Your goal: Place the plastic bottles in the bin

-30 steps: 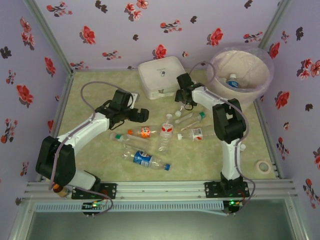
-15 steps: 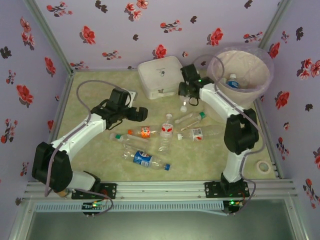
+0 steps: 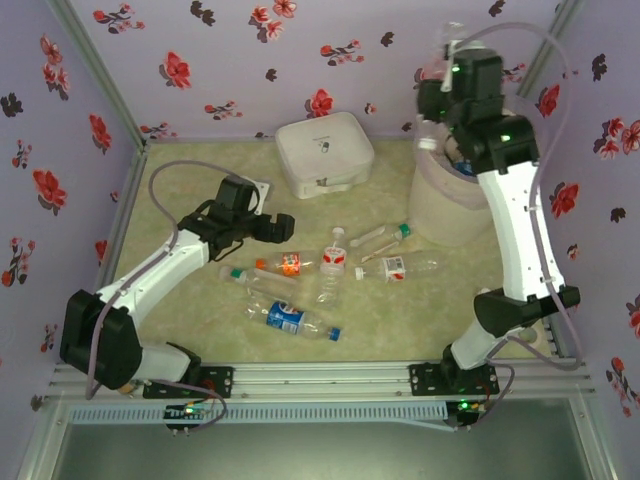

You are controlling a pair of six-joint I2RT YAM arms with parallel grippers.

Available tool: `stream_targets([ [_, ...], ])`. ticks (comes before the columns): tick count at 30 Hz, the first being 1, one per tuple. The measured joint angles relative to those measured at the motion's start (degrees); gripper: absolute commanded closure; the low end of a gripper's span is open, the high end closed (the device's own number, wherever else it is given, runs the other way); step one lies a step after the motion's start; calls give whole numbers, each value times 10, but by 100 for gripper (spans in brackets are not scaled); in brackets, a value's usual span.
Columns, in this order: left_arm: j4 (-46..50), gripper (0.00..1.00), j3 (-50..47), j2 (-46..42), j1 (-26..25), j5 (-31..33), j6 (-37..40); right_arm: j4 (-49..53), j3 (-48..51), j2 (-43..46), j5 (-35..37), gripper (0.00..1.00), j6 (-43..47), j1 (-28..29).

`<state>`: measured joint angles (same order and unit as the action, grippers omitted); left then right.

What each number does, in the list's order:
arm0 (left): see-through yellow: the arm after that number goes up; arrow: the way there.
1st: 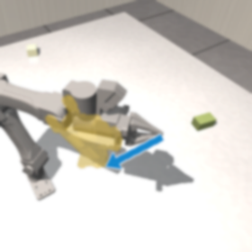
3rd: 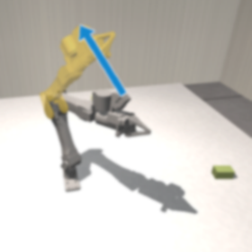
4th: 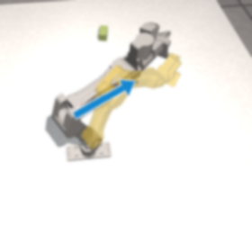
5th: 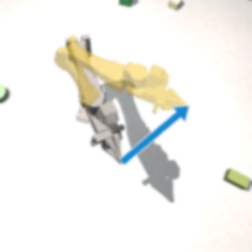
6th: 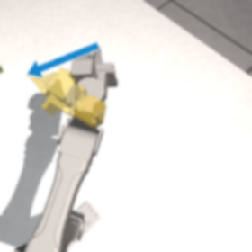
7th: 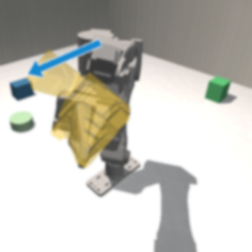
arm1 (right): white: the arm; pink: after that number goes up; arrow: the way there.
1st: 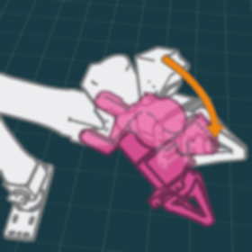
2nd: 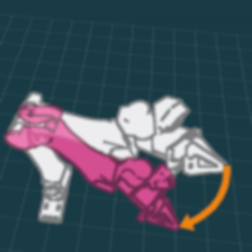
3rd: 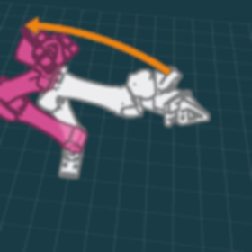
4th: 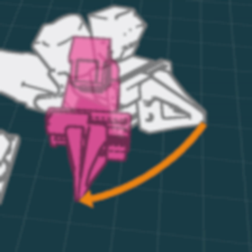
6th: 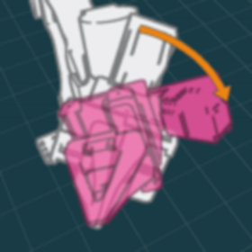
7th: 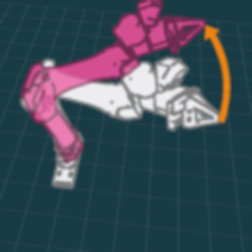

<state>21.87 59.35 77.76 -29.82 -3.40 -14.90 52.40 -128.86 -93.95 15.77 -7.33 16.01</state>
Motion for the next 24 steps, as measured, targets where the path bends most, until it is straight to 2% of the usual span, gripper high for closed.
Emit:
stream_targets([
  [6, 37, 0, 4, 2, 0, 7, 7, 54, 0, -24, 6, 76, 36, -124],
  [11, 60, 0, 12, 12, -4, 18, 16, 58, 71, -45, -13, 78, 44, -164],
  [16, 63, 0, 14, 18, -11, 19, 16, 35, 170, -84, -42, 78, 43, -181],
  [19, 63, 0, 14, 20, -14, 19, 16, -1, 248, -99, -53, 72, 41, -183],
  [24, 62, 0, 14, 26, -14, 19, 16, -125, 332, -82, -59, 50, 29, -188],
])
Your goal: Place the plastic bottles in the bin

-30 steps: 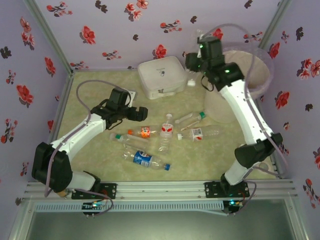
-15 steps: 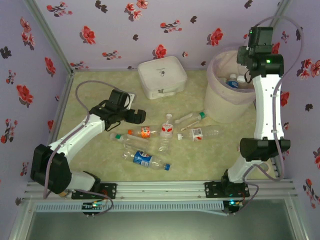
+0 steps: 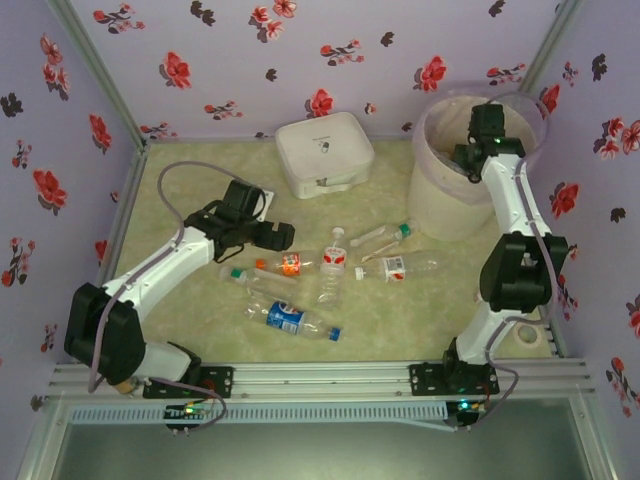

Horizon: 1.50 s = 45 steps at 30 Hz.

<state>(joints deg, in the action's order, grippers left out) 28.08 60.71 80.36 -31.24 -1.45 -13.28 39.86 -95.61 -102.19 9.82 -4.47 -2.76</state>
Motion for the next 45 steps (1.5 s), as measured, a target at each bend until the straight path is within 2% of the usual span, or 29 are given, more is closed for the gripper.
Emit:
stream_targets([
  [3, 0, 0, 0, 7, -1, 0, 2, -57, 22, 0, -6, 42, -9, -3],
  [7, 0, 0, 0, 8, -3, 0, 4, -90, 34, -3, -5, 25, -18, -6],
  [16, -1, 0, 13, 26, -11, -1, 17, -16, 5, -15, -12, 1, -10, -6],
  [23, 3, 0, 76, 61, -30, -9, 50, 74, -113, 0, -11, 1, -4, -6],
  [30, 15, 0, 153, 106, -83, -22, 101, 132, -195, 51, -11, 0, -13, -7],
  [35, 28, 5, 225, 171, -128, -33, 128, 144, -188, 102, -44, 0, -53, -9],
  [39, 33, 11, 291, 247, -163, -43, 142, 133, -119, 181, -98, 0, -102, -10],
  [45, 54, 13, 363, 344, -205, -52, 165, 123, -37, 283, -146, 0, -142, -10],
])
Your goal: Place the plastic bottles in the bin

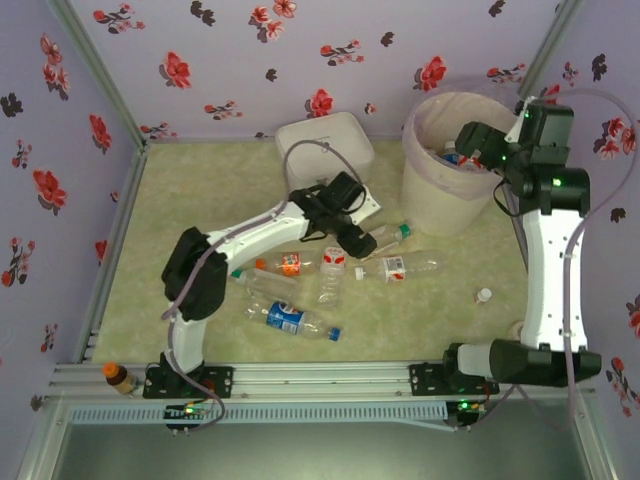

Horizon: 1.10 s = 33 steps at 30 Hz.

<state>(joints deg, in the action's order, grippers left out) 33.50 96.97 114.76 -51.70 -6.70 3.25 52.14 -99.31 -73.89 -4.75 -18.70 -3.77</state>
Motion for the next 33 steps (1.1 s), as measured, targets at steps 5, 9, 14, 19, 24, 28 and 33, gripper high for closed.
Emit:
stream_targets([
  [5, 11, 18, 37, 60, -15, 0, 4, 1, 35, 42, -7, 0, -4, 0],
  [9, 23, 21, 65, 99, -17, 7, 4, 2, 58, 52, -5, 1, -4, 0],
  [14, 24, 29, 76, 123, -17, 21, 4, -9, 93, 56, -17, 1, -5, 0],
  [19, 26, 38, 88, 140, -17, 33, 4, -14, 105, 57, -33, 1, -11, 0],
  [24, 22, 43, 87, 136, -17, 51, 4, -20, 111, 72, -57, 1, -20, 0],
  [28, -9, 47, 33, 79, -10, 63, -2, -50, 131, 87, -95, 1, -51, 0],
  [33, -86, 49, -108, -88, 26, 65, -32, -141, 190, 90, -137, 1, -127, 33],
])
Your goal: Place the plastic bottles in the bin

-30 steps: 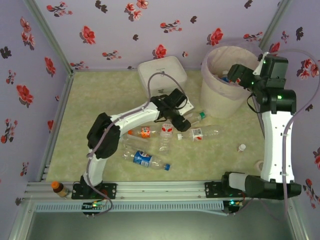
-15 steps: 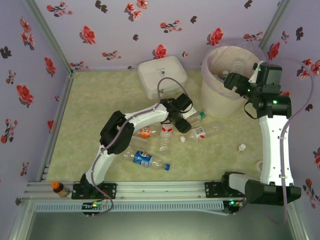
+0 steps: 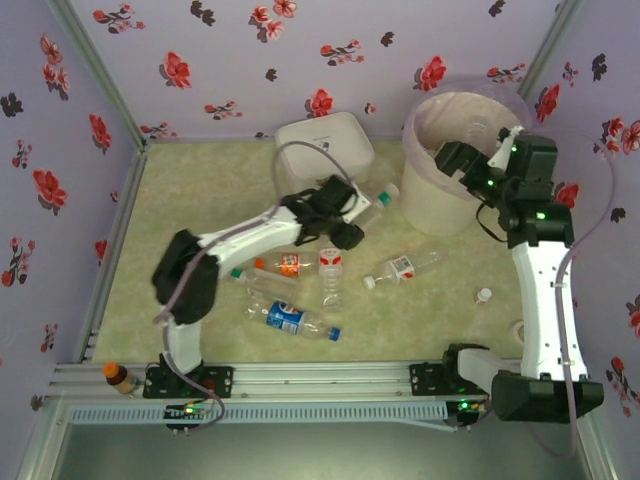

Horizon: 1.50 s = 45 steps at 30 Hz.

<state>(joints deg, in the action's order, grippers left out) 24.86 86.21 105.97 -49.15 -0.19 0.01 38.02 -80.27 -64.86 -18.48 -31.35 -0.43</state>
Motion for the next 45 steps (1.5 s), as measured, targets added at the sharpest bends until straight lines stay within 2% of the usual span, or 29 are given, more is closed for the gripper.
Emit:
stream_targets([
  [4, -72, 48, -96, -132, 38, -31, -31, -68, 15, -40, -22, 2, -41, 78],
  [7, -126, 48, -154, -190, 55, -63, -55, -113, 14, -86, -32, 2, -58, 132],
  [12, -164, 48, -214, -213, 67, -107, -84, -146, 3, -167, -46, 12, -71, 191],
  [16, -193, 49, -239, -213, 67, -136, -96, -147, -19, -223, -54, 18, -65, 207],
  [21, -223, 49, -247, -215, 68, -151, -103, -146, -27, -253, -58, 30, -61, 208],
  [28, -242, 46, -252, -217, 70, -160, -107, -144, -41, -261, -68, 66, -61, 208],
  [30, -249, 39, -252, -217, 70, -162, -111, -139, -50, -261, -70, 72, -62, 207],
  [33, -262, 17, -252, -217, 70, -165, -120, -115, -80, -261, -68, 79, -49, 201],
  [36, -261, 1, -251, -217, 73, -163, -128, -81, -141, -261, -66, 81, -26, 181],
  [40, -239, 0, -251, -226, 76, -152, -131, -38, -253, -259, -39, 87, 16, 139],
  [45, -165, 1, -251, -262, 81, -115, -129, -2, -362, -228, 60, 96, 88, 76],
])
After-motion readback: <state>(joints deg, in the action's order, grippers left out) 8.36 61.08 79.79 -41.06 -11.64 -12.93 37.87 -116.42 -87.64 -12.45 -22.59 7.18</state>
